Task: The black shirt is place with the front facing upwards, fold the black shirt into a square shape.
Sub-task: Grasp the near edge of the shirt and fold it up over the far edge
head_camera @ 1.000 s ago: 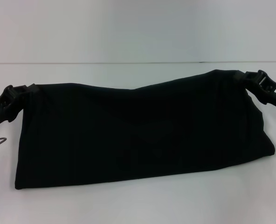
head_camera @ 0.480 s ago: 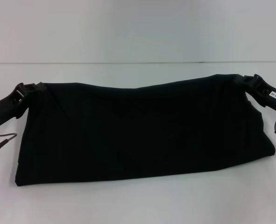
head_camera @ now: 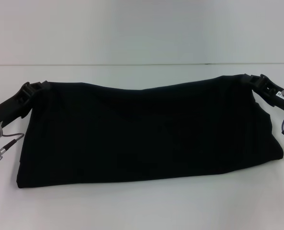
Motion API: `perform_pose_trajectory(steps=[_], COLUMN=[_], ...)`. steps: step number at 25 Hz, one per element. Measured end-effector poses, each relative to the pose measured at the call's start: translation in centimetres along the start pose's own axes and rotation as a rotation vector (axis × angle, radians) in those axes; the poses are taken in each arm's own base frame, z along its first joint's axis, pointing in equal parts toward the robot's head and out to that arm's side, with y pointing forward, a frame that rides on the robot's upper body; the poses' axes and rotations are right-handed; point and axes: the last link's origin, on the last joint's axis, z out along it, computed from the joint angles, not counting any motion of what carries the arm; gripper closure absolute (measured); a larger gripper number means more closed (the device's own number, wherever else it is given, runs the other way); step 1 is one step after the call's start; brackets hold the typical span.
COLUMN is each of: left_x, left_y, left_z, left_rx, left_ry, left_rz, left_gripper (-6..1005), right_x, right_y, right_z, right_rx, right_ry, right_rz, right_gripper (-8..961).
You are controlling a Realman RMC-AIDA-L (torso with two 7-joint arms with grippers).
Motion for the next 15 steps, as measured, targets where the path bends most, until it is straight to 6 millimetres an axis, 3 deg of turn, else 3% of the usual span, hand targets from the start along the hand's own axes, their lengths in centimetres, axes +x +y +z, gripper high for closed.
perform_pose_trajectory(steps=[4, 9, 15], left_x=[-0.09, -0.06, -0.01], left_y=[-0.05, -0.36, -0.80], left_z=[-0.05, -0.13, -0.20], left_rx=[-0.006, 0.011, 0.039], left_ry=[0.041, 0.057, 0.059], left_rz=[0.013, 0.014, 0.019], left_gripper=[886, 743, 516], right_x=[0.03, 0.13, -0.06], right_y=[0.25, 0.32, 0.04], right_z=[0.15, 0.17, -0.20], right_rx=[-0.014, -0.021, -0.021], right_ry=[-0.039, -0.064, -0.085], right_rz=[-0.034, -0.060, -0.038], right_gripper=[941, 767, 411])
